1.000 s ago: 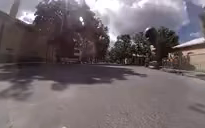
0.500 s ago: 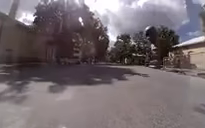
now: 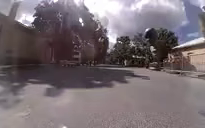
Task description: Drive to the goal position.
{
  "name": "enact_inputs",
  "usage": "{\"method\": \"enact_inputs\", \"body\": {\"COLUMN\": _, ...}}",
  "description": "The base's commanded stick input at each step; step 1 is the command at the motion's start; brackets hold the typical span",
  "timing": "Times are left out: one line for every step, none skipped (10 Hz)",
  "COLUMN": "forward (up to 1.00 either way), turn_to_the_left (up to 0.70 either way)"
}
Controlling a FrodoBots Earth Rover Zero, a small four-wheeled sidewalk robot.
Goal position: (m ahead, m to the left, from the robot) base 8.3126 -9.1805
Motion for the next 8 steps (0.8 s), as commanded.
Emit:
{"method": "enact_inputs", "body": {"forward": 0.30, "turn_to_the_left": -0.14}}
{"method": "enact_inputs", "body": {"forward": 0.30, "turn_to_the_left": -0.14}}
{"method": "enact_inputs", "body": {"forward": 0.30, "turn_to_the_left": -0.14}}
{"method": "enact_inputs", "body": {"forward": 0.30, "turn_to_the_left": -0.14}}
{"method": "enact_inputs", "body": {"forward": 0.30, "turn_to_the_left": -0.14}}
{"method": "enact_inputs", "body": {"forward": 0.30, "turn_to_the_left": -0.14}}
{"method": "enact_inputs", "body": {"forward": 0.30, "turn_to_the_left": -0.14}}
{"method": "enact_inputs", "body": {"forward": 0.30, "turn_to_the_left": -0.14}}
